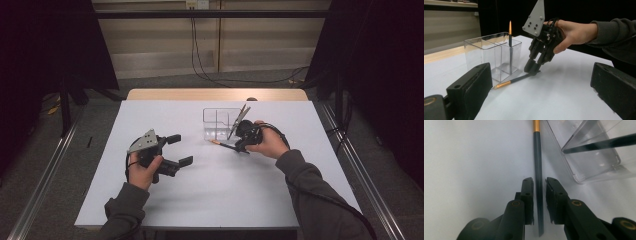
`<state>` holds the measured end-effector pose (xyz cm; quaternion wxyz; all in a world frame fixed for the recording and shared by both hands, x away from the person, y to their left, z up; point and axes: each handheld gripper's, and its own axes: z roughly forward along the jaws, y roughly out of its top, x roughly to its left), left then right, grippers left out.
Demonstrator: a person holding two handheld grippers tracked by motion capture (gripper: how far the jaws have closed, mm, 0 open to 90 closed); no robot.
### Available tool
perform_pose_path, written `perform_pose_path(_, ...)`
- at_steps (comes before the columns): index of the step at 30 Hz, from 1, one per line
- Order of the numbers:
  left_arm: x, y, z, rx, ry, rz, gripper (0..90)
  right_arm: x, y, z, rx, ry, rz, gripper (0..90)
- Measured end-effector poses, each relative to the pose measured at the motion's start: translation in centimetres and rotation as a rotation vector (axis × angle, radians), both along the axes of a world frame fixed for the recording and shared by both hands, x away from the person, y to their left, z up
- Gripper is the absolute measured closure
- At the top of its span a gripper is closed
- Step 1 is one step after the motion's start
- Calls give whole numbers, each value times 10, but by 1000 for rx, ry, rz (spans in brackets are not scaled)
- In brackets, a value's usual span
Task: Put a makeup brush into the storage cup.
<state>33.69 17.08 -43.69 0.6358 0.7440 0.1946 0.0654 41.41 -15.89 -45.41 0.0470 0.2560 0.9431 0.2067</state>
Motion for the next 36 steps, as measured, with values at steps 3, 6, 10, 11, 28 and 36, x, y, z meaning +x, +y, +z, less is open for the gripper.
perform_pose_path(3, 0, 0, 0, 0, 2, 0, 37, 2, 1, 0, 1, -10, 12, 766)
perform_pose_path(6, 0, 0, 0, -2, 4, 0, 37, 3, 2, 0, 2, -14, 9, 766)
perform_pose_path(10, 0, 0, 0, 1, 3, 0, 37, 3, 6, -1, 0, -8, 10, 766)
perform_pose_path(11, 0, 0, 0, 0, 2, 0, 37, 4, 7, -2, -1, -11, 14, 766)
perform_pose_path(28, 0, 1, -1, 2, 0, 2, 37, 10, 19, -3, -13, -25, 41, 797)
perform_pose_path(36, 0, 1, 0, 2, 3, 2, 37, 10, 21, -3, -21, 0, 25, 833)
